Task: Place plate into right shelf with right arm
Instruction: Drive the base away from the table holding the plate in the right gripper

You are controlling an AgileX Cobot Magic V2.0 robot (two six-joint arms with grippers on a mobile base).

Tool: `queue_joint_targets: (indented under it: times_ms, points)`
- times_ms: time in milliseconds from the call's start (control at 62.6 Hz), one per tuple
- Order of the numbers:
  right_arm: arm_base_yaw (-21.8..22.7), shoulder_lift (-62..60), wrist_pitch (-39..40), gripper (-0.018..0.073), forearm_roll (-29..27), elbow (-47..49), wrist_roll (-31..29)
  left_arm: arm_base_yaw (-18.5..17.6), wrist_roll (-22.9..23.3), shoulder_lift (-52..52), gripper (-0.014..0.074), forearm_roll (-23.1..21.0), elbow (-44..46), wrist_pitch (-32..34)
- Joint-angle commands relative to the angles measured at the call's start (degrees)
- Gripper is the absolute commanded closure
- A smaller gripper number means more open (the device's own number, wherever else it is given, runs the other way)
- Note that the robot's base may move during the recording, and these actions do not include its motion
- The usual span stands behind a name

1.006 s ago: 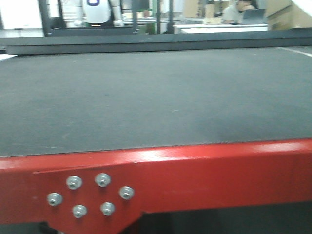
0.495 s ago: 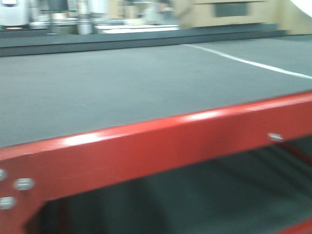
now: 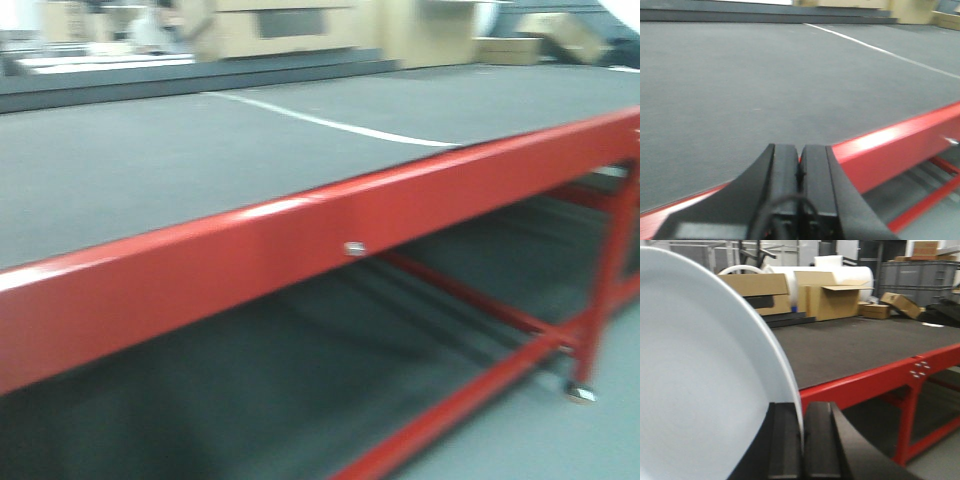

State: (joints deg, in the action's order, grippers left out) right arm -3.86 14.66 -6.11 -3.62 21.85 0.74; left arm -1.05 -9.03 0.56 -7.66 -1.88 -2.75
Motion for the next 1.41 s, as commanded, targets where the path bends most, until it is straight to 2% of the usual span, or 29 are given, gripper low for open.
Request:
queue_joint_targets:
  times_ms: [0,1390]
  points:
    - [0.46,0.45,5.22,0.0505,0.28,1.71,-0.29,-0.11,0.4,0.59,0.0724,-0.47,-0.59,5.16]
    - [0.46,0.45,5.22,0.0505,0.28,1.71,-0.29,-0.11,0.4,0.59,0.0724,-0.47,-0.59,5.16]
